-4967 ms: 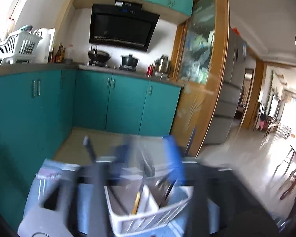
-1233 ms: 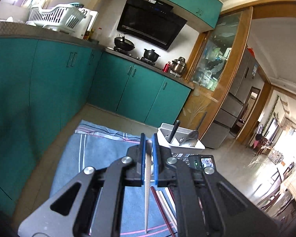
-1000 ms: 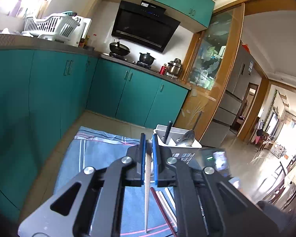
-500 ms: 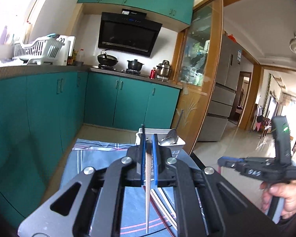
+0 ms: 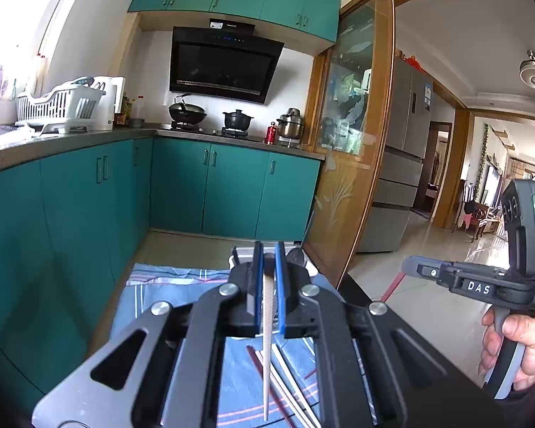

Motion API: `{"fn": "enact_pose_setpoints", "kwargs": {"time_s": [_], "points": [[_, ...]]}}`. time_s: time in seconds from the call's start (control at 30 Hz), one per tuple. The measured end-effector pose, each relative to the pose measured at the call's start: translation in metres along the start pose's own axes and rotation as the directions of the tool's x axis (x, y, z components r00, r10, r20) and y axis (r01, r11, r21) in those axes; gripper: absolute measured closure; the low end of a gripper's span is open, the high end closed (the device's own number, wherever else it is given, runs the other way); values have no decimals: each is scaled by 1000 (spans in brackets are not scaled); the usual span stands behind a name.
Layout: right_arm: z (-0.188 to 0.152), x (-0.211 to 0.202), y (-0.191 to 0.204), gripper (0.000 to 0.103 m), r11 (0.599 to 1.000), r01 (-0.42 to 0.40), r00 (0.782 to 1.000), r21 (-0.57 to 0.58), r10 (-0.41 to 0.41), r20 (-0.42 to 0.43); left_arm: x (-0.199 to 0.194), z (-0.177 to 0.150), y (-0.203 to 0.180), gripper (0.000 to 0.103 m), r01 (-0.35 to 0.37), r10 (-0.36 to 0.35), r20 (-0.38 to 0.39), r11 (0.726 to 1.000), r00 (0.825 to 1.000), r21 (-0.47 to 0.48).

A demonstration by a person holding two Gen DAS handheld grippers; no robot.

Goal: Organize utensils
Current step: 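Lift both held chopsticks and carry them over the white basket, then lower both chopsticks into the basket and open both tools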

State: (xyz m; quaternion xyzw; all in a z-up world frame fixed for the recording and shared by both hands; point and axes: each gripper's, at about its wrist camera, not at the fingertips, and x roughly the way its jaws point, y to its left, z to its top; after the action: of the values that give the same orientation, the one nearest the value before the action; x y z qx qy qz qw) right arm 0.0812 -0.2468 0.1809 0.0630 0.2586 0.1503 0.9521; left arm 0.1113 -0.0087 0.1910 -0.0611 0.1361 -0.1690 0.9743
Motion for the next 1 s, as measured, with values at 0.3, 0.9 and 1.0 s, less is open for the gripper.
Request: {"fn": "enact_pose_setpoints", "kwargs": {"time_s": [0.3,0.9,1.0], "points": [[68,6,-5,96,999,-12,1000,-31,12,13,34,72,-22,97,19,-20,29,999,999,30],[180,48,-12,96,997,40,990,-63,-31,138,136,171,-29,97,-50,47,125,999,991,20],[172,67,-15,96,997,41,992,-70,-33,124,159,150,-18,97,-62,59,105,998,993,18]]}}
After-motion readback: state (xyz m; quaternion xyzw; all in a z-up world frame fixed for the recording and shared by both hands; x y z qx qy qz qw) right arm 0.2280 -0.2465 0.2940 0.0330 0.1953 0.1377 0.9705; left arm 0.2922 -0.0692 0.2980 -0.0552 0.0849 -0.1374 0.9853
